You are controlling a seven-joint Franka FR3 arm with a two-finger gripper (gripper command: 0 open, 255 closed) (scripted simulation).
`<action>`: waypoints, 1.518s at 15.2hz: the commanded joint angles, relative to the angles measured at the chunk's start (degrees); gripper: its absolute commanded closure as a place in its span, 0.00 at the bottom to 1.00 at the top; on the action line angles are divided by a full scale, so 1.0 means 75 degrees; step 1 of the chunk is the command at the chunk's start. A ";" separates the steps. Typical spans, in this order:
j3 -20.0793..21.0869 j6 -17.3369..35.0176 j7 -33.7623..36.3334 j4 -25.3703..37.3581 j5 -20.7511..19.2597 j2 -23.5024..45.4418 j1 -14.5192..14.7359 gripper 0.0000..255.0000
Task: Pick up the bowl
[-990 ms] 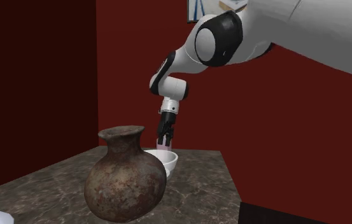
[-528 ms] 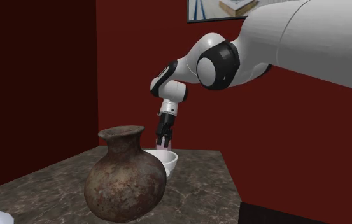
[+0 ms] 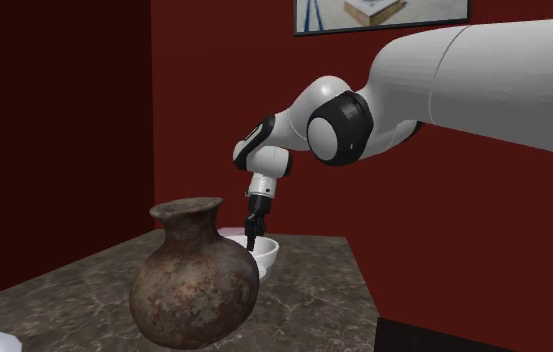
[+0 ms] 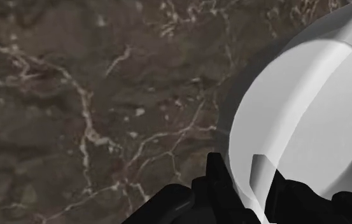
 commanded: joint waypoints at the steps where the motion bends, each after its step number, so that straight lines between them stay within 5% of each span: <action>1: 0.0013 0.0045 0.0006 -0.0045 0.0008 0.0052 0.0031 1.00; 5: 0.0016 0.0007 0.0008 0.0051 0.0004 0.0105 -0.0010 1.00; 6: -0.0096 0.0185 -0.0257 -0.0786 -0.0016 -0.0436 0.0093 1.00; 23: -0.0206 -0.0722 0.0025 -0.0548 -0.0164 -0.1163 0.0068 1.00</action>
